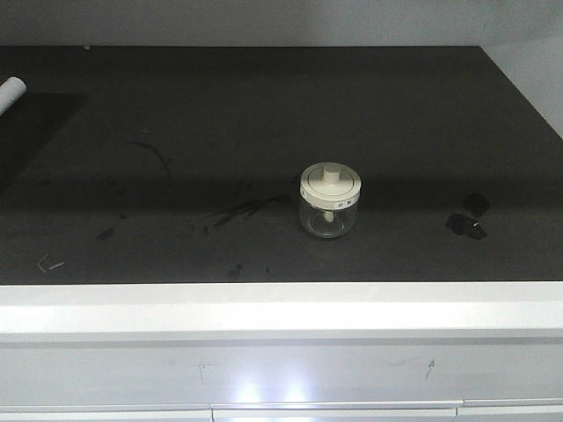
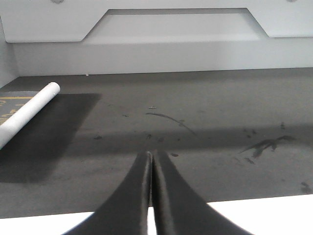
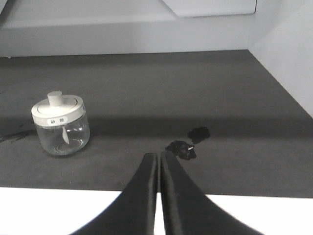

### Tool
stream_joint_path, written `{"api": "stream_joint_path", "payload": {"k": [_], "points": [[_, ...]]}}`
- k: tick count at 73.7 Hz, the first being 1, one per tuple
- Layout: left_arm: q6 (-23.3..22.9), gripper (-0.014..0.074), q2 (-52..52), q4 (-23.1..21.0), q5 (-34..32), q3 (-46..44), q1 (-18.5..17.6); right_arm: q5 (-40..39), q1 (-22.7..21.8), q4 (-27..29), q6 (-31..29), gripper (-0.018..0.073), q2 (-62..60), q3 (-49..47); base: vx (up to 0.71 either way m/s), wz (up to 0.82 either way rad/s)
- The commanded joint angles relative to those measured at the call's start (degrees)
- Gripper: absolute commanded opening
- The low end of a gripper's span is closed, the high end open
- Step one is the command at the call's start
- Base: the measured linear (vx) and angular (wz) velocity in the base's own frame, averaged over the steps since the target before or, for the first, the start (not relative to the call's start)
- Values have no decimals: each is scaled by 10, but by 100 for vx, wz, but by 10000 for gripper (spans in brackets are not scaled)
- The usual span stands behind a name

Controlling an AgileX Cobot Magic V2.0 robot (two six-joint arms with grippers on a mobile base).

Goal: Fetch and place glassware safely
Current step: 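Move the right gripper toward the white-lidded glass jar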

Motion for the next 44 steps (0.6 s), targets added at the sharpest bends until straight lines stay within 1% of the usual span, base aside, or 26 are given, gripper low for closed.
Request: {"api": "stream_joint_path", "payload": {"k": [1, 9, 17, 21, 22, 34, 37, 44], "points": [[-1, -7, 6, -6, -37, -16, -2, -66, 1, -9, -6, 40, 5, -15, 0, 0], [-1, -7, 6, -6, -37, -16, -2, -87, 1, -9, -6, 90, 5, -15, 0, 0], [-1, -7, 6, -6, -37, -16, -2, -88, 1, -8, -6, 167, 5, -15, 0, 0], [-1, -7, 6, -6, -37, -16, -2, -88, 1, -9, -6, 228, 5, -15, 0, 0], [-1, -7, 6, -6, -37, -16, -2, -88, 1, -9, -6, 265, 5, -15, 0, 0], [-1, -7, 6, -6, -37, -16, -2, -107, 1, -5, -6, 426, 7, -17, 0, 0], [-1, -7, 6, -6, -37, -16, -2, -119, 1, -5, -6, 455, 9, -17, 0, 0], [-1, -7, 6, -6, -37, -16, -2, -147, 1, -4, -2, 481, 29, -17, 0, 0]]}}
